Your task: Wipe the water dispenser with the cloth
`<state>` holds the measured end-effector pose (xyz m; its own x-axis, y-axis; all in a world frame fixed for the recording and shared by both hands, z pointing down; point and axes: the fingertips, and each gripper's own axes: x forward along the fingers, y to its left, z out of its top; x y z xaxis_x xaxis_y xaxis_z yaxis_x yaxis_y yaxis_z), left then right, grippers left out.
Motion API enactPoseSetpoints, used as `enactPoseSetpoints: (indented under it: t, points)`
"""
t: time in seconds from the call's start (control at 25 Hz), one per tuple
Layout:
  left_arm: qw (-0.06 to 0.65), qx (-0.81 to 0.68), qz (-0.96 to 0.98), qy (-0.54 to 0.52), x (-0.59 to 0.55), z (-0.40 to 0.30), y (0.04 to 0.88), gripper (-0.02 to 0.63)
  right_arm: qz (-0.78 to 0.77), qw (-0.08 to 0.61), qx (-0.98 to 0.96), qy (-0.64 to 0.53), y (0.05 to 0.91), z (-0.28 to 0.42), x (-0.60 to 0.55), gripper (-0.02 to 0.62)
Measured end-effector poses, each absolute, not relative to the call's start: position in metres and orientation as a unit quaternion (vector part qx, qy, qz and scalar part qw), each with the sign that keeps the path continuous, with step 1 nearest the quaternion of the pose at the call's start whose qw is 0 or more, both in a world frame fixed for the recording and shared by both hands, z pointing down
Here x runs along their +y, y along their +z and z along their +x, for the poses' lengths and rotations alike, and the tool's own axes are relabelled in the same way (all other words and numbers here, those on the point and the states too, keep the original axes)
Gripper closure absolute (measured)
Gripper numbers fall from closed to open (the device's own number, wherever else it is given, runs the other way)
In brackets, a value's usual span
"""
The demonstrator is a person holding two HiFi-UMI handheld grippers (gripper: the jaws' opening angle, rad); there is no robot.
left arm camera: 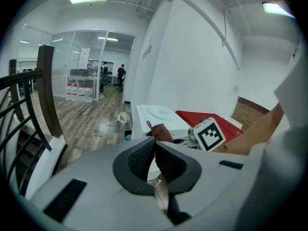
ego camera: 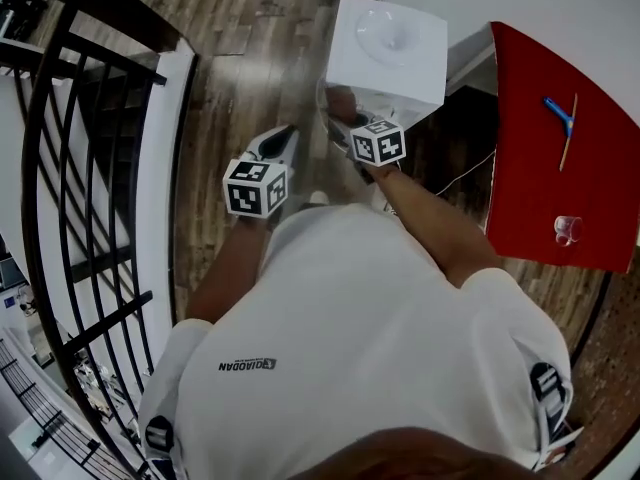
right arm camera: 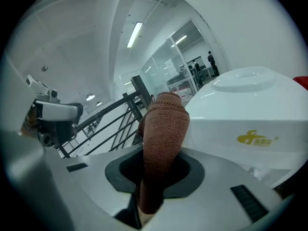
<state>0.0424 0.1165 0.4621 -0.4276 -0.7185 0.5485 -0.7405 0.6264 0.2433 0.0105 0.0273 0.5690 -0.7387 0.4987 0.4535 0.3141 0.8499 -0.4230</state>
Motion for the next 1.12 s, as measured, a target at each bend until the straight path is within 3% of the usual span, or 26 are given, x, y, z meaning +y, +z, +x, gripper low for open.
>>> enactPoseSetpoints:
  t: [0.44,1.12]
  points:
    - [0.316,-0.854,0.414,0.002,0.172,0.037,0.469,0.605,-0.194,0.313,-0.923,0.111,0.589,-0.015,0.046,0.522]
    - [0.302,-0.831,0.468,0.003,0.138,0.04,0.467,0.604,-0.109,0.333,-0.932,0.095,0.6,0.028,-0.03,0.522]
